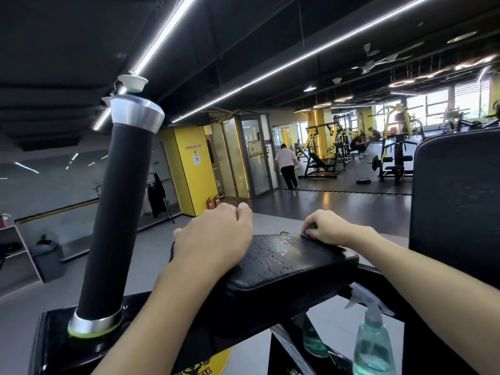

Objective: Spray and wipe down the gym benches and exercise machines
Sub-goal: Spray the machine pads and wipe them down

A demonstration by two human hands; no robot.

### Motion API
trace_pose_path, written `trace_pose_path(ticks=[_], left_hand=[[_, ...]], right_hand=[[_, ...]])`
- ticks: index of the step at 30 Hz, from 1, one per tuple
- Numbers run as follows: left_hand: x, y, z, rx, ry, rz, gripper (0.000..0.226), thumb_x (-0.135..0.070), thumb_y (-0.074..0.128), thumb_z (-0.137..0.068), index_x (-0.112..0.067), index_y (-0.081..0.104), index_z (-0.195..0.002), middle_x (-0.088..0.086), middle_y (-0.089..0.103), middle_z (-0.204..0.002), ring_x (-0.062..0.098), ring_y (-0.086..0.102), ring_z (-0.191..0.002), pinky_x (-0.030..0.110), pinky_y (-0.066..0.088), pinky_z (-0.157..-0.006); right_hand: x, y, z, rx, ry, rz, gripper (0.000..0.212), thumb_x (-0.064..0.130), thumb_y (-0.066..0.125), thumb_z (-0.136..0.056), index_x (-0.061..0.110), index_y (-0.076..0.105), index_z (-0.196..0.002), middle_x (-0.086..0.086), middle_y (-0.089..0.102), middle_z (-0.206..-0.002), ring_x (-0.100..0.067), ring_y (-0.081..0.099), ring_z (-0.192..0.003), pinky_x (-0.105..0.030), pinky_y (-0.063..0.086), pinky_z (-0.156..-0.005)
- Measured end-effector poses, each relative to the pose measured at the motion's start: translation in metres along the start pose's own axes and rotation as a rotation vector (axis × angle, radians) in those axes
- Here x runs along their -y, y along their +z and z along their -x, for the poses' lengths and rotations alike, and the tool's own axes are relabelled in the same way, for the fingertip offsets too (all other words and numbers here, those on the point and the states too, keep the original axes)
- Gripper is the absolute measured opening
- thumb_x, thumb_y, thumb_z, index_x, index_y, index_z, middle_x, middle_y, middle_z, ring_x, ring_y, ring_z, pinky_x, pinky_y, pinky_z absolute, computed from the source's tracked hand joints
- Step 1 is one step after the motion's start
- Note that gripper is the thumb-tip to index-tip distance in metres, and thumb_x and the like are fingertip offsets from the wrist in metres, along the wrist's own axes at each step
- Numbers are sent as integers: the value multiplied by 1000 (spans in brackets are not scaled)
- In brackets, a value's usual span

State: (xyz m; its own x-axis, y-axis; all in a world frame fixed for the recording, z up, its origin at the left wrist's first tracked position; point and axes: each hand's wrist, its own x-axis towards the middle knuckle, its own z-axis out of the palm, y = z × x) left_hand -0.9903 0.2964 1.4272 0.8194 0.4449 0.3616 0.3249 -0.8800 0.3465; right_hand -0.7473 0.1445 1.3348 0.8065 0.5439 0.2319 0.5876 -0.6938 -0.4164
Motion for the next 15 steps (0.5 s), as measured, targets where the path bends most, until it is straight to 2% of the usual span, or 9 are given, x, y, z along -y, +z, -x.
trace_pose_path(ticks=[2, 3, 6, 7, 10, 13, 14, 15], left_hand=[[1, -1, 1, -7, 1, 8, 48, -48, 20, -104, -19, 58, -99, 4, 56, -99, 29, 47, -93, 48, 41, -98], [2, -1, 1, -7, 2, 11, 48, -48, 21, -104, -19, 58, -99, 4, 57, -99, 29, 48, -93, 48, 41, -99], [2, 0, 1, -7, 10, 30, 47, -48, 21, -103, -18, 56, -93, 4, 58, -95, 30, 51, -92, 52, 42, -100], [2, -1, 0, -7, 11, 38, 46, -47, 22, -103, -18, 55, -92, 3, 56, -92, 30, 51, -92, 53, 42, -100], [1, -2, 0, -36, 8, 97, 43, -44, 26, -102, -17, 57, -88, 1, 53, -83, 30, 52, -88, 52, 44, -98], [1, -4, 6, -159, 38, 188, 37, -33, 37, -98, -15, 51, -69, 2, 54, -70, 31, 54, -75, 43, 49, -79], [2, -6, 10, -215, 57, 204, 36, -29, 40, -97, -15, 50, -65, 3, 55, -67, 33, 55, -72, 41, 49, -73], [3, -7, 15, -255, 74, 213, 36, -27, 42, -96, -15, 51, -64, 2, 55, -66, 33, 56, -71, 41, 49, -72]], right_hand=[[3, 3, -3, -5, 17, 7, 26, 8, 55, -91, 19, 77, -97, 0, 72, -101, -19, 65, -103, -24, 48, -90], [5, -2, 1, 21, 17, 3, 26, 8, 54, -91, 20, 77, -99, 2, 72, -98, -15, 66, -98, -21, 48, -86], [1, -21, 21, 139, 4, -73, 20, 15, 57, -95, 23, 75, -99, 11, 67, -80, 7, 59, -61, -9, 40, -55], [-1, -25, 25, 176, -4, -104, 18, 19, 58, -96, 23, 75, -100, 12, 68, -81, 7, 59, -61, -8, 39, -53], [-5, -20, 22, 162, -25, -93, 17, 23, 60, -96, 25, 76, -103, 10, 72, -99, -5, 64, -87, -9, 44, -69], [-4, -5, 7, 53, 5, -58, 18, 18, 61, -94, 23, 77, -101, 5, 73, -104, -14, 64, -103, -21, 45, -87], [-1, -5, 6, 60, 4, -42, 20, 16, 59, -94, 22, 77, -102, 4, 73, -106, -16, 64, -104, -22, 45, -88], [2, -9, 10, 92, -3, -20, 24, 13, 56, -94, 22, 76, -104, 3, 72, -106, -15, 65, -98, -21, 47, -83]])
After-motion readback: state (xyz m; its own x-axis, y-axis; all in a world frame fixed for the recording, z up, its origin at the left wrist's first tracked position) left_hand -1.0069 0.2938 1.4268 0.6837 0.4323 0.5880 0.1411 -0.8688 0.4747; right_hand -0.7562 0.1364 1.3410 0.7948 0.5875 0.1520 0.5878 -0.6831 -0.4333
